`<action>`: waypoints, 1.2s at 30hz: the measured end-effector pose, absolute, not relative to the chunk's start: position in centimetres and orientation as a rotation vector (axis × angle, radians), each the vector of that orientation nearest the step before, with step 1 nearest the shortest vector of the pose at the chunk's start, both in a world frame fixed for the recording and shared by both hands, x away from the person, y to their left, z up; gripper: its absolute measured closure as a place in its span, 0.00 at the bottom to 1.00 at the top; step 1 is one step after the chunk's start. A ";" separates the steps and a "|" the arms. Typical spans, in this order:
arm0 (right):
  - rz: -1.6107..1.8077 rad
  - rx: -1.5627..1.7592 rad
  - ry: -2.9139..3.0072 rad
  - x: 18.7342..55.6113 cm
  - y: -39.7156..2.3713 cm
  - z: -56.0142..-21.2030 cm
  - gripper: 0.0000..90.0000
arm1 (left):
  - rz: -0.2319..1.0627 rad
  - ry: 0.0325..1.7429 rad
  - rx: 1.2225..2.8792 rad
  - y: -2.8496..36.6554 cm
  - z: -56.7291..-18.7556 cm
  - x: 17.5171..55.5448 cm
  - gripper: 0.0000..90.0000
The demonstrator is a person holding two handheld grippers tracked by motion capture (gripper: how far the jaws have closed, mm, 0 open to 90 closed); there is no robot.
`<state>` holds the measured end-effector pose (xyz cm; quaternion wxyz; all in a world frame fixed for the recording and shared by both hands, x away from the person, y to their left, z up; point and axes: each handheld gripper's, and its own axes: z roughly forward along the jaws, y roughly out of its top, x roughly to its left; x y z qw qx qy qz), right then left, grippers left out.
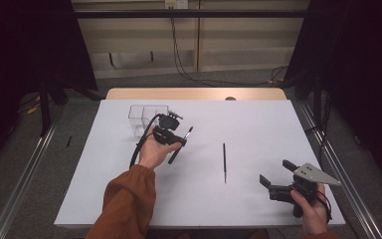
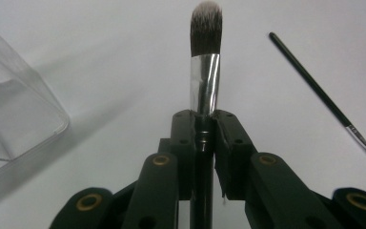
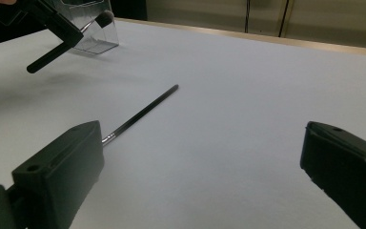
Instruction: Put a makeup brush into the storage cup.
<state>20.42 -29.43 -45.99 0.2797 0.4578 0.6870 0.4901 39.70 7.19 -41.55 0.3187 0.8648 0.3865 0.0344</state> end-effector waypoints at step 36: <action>1.331 1.214 1.846 20.5 -29.3 -45.9 0.00 | 0.255 0.891 1.951 10.7 -40.3 37.9 0.88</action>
